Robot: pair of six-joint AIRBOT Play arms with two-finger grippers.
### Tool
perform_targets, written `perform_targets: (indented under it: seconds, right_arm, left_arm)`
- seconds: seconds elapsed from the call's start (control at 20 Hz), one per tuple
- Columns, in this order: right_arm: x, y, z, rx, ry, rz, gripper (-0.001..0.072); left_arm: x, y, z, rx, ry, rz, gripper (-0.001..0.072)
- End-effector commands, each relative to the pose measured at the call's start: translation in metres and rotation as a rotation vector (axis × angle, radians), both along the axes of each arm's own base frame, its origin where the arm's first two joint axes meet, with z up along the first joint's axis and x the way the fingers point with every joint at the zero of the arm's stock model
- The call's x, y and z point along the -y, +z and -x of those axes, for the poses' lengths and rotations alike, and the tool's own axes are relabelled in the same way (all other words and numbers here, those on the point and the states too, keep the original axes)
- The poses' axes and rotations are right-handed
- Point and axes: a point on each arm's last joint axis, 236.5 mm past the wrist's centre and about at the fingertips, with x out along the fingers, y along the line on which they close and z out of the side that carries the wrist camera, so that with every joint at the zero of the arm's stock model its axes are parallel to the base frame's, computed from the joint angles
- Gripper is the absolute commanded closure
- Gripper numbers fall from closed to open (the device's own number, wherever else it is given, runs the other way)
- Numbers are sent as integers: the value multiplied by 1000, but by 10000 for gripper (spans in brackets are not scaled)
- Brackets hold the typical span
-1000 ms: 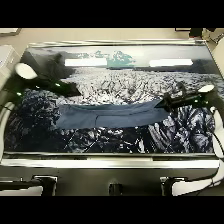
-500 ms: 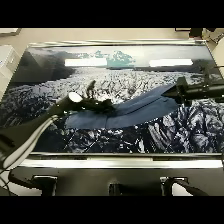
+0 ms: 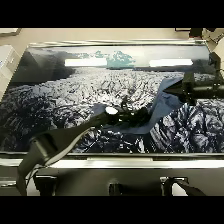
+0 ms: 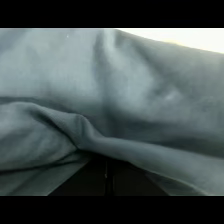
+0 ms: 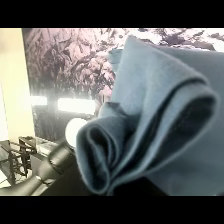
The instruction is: Fold the clothes and pants, and hang the long-sleeved shirts on hangers.
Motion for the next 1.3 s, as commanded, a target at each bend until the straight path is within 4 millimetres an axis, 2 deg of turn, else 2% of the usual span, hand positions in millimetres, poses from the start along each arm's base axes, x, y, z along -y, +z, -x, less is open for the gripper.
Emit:
perform_targets:
  seconds: [0.0, 0.1, 0.2, 0.3, 0.4, 0.5, 0.6, 0.65, 0.75, 0.85, 0.95, 1.0, 1.05, 1.1, 1.2, 1.25]
  right_arm:
    - [3, 1, -5, 29, -11, 18, 672]
    - [6, -7, -8, 18, -9, 33, 672]
    - [1, -12, -14, 16, 7, 12, 672]
    - [-16, -19, -23, 24, 35, 11, 672]
    - [-48, -34, -29, 4, 93, 2, 672]
    - [-84, -57, -35, -39, 146, -7, 672]
    - [-123, -88, -40, -83, 191, -8, 672]
    - [-143, -105, -41, -111, 209, -8, 672]
    - [-179, -145, -42, -187, 225, -13, 672]
    - [-209, -189, -39, -282, 219, -16, 671]
    - [-235, -220, -35, -372, 195, -53, 660]
    - [-245, -228, -34, -402, 185, -81, 532]
    - [-250, -230, -33, -427, 177, -115, 276]
    - [-249, -229, -36, -424, 171, -126, 99]
    - [-221, -214, -50, -377, 163, -121, 87]
    - [-194, -204, -59, -352, 144, -101, 76]
  left_arm:
    - [35, 9, -8, -68, 95, 86, 689]
    - [20, 3, -24, -4, 81, 44, 691]
    - [-16, -4, -42, 96, -6, -57, 691]
    - [-82, -13, -69, 194, -90, -256, 691]
    - [-176, -8, -106, 264, -110, -493, 691]
    - [-279, 27, -145, 346, -41, -677, 690]
    - [-374, 83, -169, 405, 92, -776, 689]
    - [-411, 112, -173, 431, 157, -795, 688]
    - [-469, 167, -168, 497, 265, -819, 688]
    - [-504, 214, -152, 561, 335, -841, 686]
    - [-519, 249, -133, 624, 370, -858, 686]
    - [-521, 264, -124, 661, 374, -865, 686]
    - [-520, 275, -118, 684, 382, -865, 686]
    - [-520, 284, -113, 702, 390, -863, 686]
    - [-519, 294, -106, 725, 400, -862, 686]
    - [-519, 296, -105, 730, 402, -862, 686]
